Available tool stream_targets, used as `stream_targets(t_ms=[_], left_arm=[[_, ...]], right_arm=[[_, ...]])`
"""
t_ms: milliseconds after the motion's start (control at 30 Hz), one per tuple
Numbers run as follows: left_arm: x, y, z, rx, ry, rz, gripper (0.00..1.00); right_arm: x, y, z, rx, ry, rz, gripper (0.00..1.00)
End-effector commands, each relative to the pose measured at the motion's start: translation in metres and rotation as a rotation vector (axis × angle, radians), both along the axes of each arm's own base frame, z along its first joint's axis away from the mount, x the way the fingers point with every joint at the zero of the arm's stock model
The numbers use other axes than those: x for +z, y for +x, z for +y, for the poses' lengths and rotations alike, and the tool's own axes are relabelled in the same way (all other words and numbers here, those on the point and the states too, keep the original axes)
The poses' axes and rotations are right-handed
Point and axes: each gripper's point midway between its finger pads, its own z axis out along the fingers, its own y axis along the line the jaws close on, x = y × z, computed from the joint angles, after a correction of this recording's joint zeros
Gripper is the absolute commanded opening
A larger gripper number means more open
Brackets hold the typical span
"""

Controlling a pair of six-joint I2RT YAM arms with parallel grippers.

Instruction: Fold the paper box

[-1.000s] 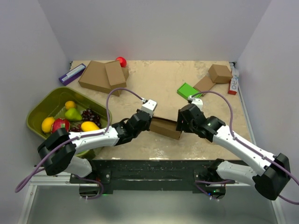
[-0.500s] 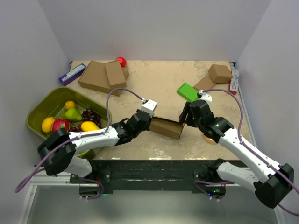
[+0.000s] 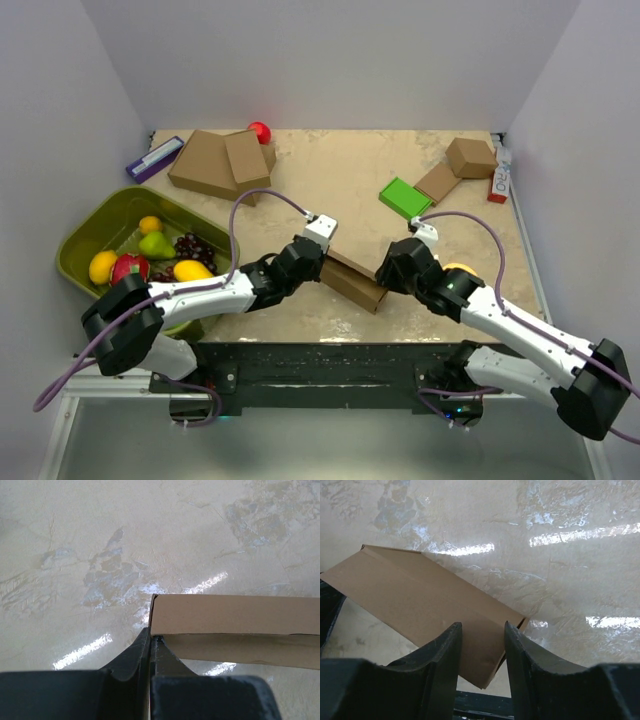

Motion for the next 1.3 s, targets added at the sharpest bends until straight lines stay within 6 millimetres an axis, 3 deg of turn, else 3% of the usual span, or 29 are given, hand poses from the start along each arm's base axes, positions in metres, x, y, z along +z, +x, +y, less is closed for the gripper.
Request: stream_targets(t_ms=[0, 133, 333, 533, 733, 800, 1000, 1133, 1267], left_arm=[[-0.025, -0.016, 0.003, -0.037, 0.07, 0.09, 0.0], [-0.025, -0.017, 0.003, -0.04, 0.068, 0.093, 0.0], [-0.003, -0.017, -0.001, -0.096, 0.035, 0.036, 0.04], [0.028, -0.018, -0.007, -0.119, -0.036, -0.011, 0.3], [0.041, -0.018, -0.003, -0.113, -0.046, -0.024, 0.45], [0.034, -0.025, 0.004, -0.115, -0.018, 0.012, 0.49], [0.054, -0.043, 0.009, -0.16, -0.098, 0.048, 0.63], [0.08, -0.034, 0.002, -0.173, -0.233, 0.123, 0.7], [0.089, -0.018, -0.003, -0.16, -0.34, 0.159, 0.74]], right_arm=[[-0.015, -0.002, -0.006, -0.079, -0.01, 0.008, 0.39], [-0.015, -0.005, -0.01, -0.106, 0.009, -0.01, 0.35], [0.002, -0.004, -0.016, -0.075, -0.051, -0.022, 0.61], [0.018, -0.001, -0.016, -0.056, -0.065, -0.05, 0.75], [0.02, 0.001, -0.013, -0.046, -0.065, -0.055, 0.79], [0.024, 0.002, -0.014, -0.044, -0.066, -0.064, 0.8], [0.037, 0.003, -0.014, -0.032, -0.039, -0.113, 0.79], [0.028, 0.002, -0.01, -0.019, -0.04, -0.091, 0.74], [0.027, 0.001, -0.004, -0.008, -0.025, -0.09, 0.73]])
